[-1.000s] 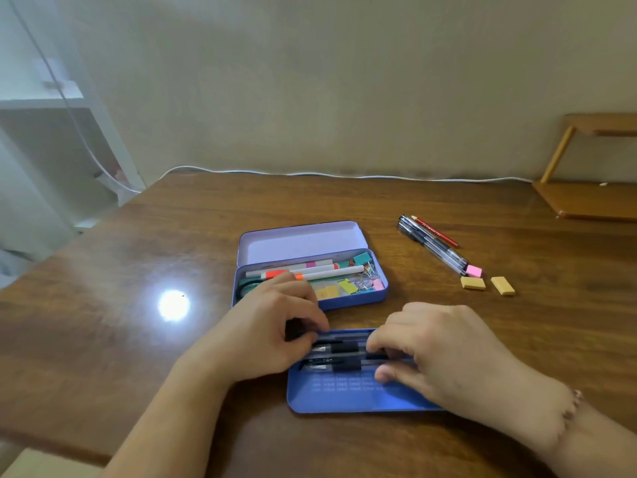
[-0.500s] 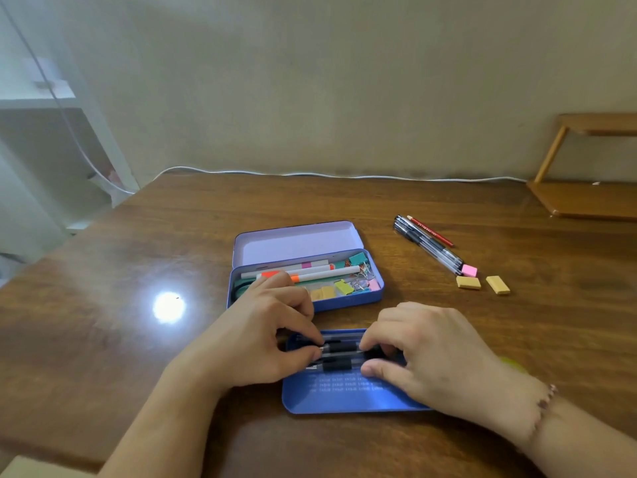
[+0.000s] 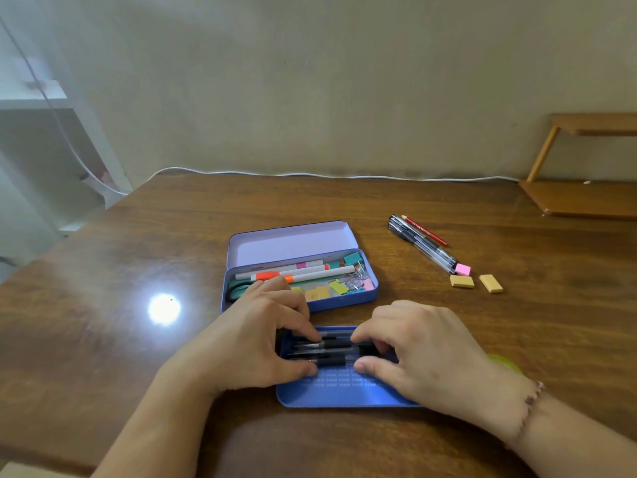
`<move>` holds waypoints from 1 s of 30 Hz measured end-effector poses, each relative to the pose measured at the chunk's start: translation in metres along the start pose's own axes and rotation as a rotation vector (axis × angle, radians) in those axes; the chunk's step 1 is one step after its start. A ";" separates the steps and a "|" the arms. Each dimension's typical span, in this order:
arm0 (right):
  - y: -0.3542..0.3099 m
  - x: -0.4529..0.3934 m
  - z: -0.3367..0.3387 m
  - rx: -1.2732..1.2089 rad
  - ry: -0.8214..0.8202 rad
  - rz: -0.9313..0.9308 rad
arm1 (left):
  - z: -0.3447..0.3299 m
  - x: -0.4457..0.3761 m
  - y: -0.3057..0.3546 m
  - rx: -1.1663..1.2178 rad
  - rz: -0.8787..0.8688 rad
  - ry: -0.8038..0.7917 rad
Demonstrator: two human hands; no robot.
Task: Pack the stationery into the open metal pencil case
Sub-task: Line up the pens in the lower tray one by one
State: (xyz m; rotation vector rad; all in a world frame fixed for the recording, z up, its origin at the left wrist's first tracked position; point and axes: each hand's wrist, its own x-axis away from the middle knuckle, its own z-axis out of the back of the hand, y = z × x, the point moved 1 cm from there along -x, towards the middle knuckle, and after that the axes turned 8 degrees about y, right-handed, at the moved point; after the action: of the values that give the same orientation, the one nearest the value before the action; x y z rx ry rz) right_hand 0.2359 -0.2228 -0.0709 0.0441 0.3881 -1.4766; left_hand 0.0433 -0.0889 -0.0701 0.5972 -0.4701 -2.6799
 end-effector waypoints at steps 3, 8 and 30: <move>-0.001 -0.001 0.000 -0.016 -0.006 -0.006 | 0.000 0.000 -0.001 0.008 0.001 -0.012; 0.000 -0.001 0.000 -0.021 -0.012 -0.020 | 0.000 0.000 -0.003 0.017 0.008 -0.015; 0.004 -0.005 -0.018 -0.056 0.164 -0.055 | -0.001 0.000 -0.010 -0.141 0.007 0.089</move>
State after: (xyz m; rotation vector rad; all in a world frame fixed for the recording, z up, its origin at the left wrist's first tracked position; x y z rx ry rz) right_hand 0.2352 -0.2125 -0.0870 0.1105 0.5674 -1.5207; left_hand 0.0413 -0.0808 -0.0751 0.6681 -0.2557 -2.6390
